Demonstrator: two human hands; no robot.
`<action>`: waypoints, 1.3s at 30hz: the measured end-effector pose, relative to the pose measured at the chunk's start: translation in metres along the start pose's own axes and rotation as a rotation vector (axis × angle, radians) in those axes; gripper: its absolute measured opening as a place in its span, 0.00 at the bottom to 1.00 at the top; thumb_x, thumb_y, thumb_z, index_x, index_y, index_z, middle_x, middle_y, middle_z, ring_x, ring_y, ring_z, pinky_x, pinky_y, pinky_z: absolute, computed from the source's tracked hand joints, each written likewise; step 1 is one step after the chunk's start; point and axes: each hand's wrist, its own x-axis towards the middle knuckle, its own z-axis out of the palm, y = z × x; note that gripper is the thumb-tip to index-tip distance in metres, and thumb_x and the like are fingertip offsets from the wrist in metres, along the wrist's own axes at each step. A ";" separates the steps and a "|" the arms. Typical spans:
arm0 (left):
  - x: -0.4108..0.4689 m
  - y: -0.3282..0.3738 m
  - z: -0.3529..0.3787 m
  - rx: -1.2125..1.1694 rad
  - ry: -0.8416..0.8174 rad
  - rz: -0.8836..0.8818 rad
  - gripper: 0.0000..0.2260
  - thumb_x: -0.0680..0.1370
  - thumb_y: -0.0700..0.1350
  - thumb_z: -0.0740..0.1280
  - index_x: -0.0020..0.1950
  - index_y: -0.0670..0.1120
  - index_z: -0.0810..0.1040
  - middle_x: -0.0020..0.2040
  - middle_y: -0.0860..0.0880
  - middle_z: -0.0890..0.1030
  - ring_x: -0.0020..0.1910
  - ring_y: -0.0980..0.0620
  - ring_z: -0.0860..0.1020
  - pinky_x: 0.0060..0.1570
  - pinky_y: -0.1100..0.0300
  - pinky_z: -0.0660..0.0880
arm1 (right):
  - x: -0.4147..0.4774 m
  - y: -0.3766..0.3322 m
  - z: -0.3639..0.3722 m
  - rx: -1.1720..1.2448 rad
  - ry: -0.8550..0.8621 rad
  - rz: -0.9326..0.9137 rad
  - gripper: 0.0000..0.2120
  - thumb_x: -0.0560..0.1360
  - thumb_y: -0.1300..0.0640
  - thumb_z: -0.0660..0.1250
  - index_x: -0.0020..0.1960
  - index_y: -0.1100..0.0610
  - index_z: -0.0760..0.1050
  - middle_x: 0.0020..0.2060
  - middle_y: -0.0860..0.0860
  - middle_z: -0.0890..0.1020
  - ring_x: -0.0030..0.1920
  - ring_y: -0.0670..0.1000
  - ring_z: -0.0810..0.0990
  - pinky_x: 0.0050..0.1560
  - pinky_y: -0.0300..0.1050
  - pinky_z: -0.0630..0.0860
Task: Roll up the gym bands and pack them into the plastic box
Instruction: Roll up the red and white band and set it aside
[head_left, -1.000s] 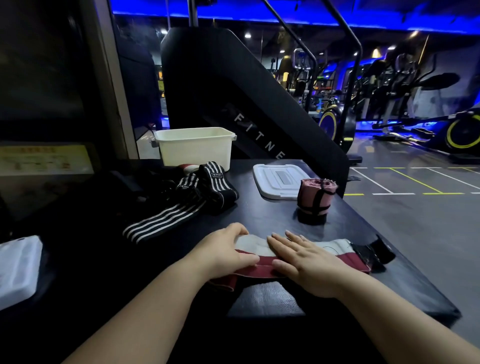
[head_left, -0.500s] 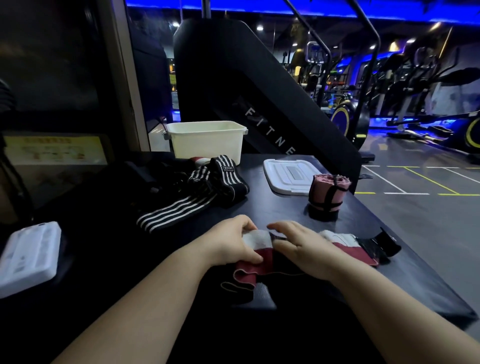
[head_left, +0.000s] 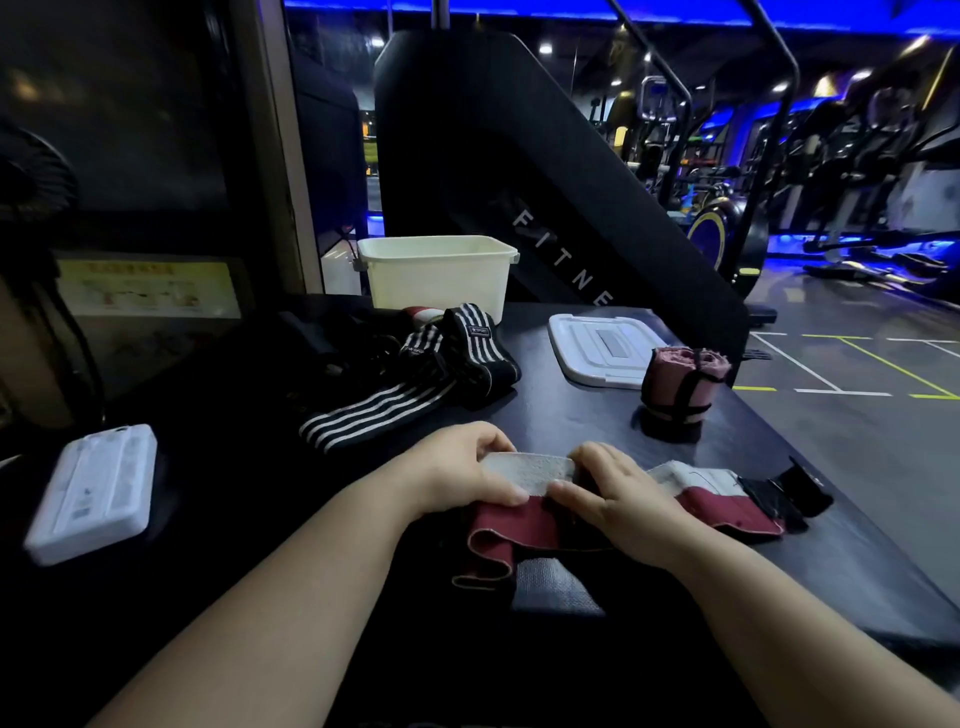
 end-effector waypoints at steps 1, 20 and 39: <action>0.000 0.000 -0.001 0.060 0.033 -0.002 0.16 0.66 0.47 0.79 0.51 0.51 0.80 0.46 0.53 0.84 0.45 0.54 0.82 0.50 0.57 0.79 | 0.000 -0.001 0.000 0.000 0.003 0.001 0.11 0.76 0.40 0.63 0.44 0.43 0.63 0.47 0.44 0.71 0.54 0.46 0.69 0.55 0.41 0.64; -0.008 -0.003 -0.006 0.170 0.082 -0.012 0.10 0.69 0.45 0.75 0.46 0.50 0.77 0.38 0.54 0.78 0.35 0.55 0.75 0.38 0.61 0.71 | 0.000 -0.008 0.008 -0.245 0.019 0.026 0.21 0.76 0.35 0.58 0.59 0.51 0.67 0.56 0.49 0.70 0.61 0.51 0.67 0.62 0.43 0.62; -0.023 -0.012 -0.048 0.280 0.044 -0.094 0.09 0.70 0.51 0.75 0.40 0.50 0.78 0.34 0.55 0.78 0.33 0.57 0.75 0.36 0.62 0.71 | 0.000 -0.010 0.003 -0.240 -0.026 0.036 0.16 0.77 0.36 0.59 0.51 0.49 0.64 0.52 0.47 0.68 0.61 0.51 0.67 0.59 0.42 0.62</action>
